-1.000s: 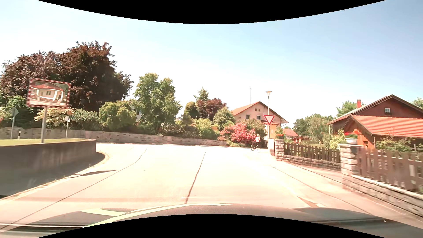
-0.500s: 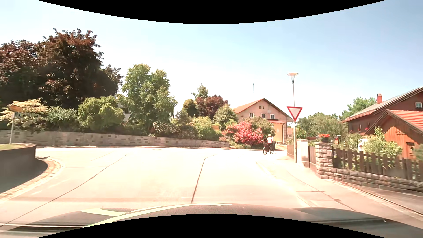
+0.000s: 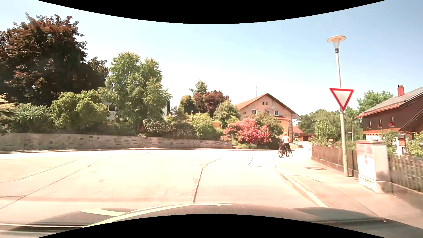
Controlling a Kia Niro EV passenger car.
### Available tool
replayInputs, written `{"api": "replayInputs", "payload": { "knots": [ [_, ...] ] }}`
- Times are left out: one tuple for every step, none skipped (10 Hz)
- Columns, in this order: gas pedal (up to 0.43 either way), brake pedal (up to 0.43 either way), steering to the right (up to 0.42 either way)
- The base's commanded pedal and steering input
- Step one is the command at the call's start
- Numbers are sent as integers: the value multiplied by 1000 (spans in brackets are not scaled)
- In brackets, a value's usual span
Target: Follow the waypoints while adhering to traffic rules and regulations
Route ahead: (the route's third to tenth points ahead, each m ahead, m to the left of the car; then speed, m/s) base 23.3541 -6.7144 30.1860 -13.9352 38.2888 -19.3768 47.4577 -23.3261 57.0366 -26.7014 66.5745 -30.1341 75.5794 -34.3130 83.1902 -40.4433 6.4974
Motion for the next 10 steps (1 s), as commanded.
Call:
{"api": "replayInputs", "payload": {
  "knots": [
    [0, 256, 18],
    [0, 256, 23],
    [0, 256, 28],
    [0, 256, 30],
    [0, 256, 31],
    [0, 256, 32],
    [0, 256, 33],
    [0, 250, 37],
    [0, 244, 39],
    [0, 244, 42]
  ]
}}
